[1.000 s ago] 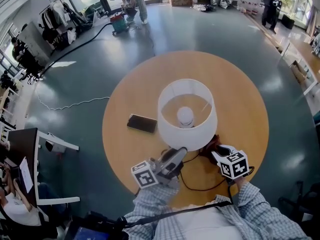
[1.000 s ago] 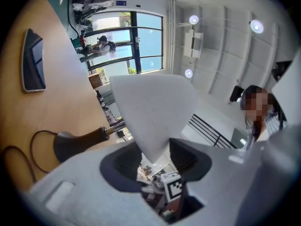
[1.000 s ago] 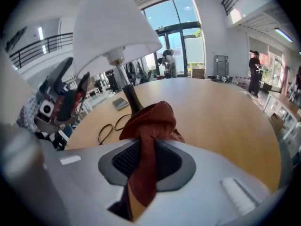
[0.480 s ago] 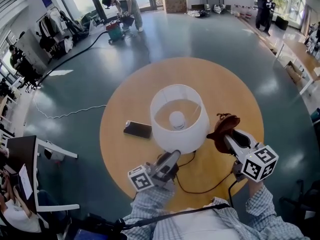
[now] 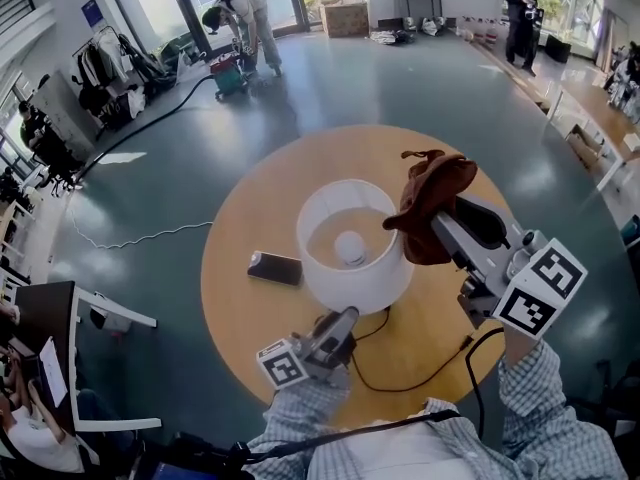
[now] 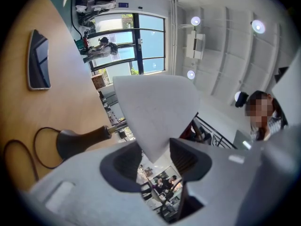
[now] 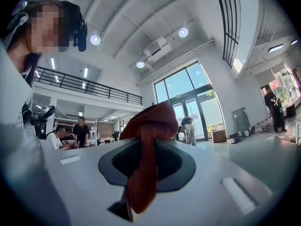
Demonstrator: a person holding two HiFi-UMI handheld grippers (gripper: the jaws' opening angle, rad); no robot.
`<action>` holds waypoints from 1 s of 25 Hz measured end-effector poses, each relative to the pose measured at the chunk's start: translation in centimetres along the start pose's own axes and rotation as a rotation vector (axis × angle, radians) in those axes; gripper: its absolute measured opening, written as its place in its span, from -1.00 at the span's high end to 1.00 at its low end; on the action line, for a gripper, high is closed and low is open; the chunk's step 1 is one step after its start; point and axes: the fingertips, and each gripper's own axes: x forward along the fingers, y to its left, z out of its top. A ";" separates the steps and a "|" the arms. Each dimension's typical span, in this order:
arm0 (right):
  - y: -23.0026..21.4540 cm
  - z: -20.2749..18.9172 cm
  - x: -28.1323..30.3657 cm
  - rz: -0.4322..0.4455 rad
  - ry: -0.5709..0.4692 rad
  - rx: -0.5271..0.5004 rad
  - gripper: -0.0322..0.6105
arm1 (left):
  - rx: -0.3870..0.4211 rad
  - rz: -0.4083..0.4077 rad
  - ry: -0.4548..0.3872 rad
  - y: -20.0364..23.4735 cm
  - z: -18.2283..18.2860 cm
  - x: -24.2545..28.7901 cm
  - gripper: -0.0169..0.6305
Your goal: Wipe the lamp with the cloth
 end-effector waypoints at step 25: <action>-9.4 -18.0 0.2 -0.195 0.420 0.195 0.64 | 0.014 0.011 0.008 -0.2 0.2 -0.1 0.41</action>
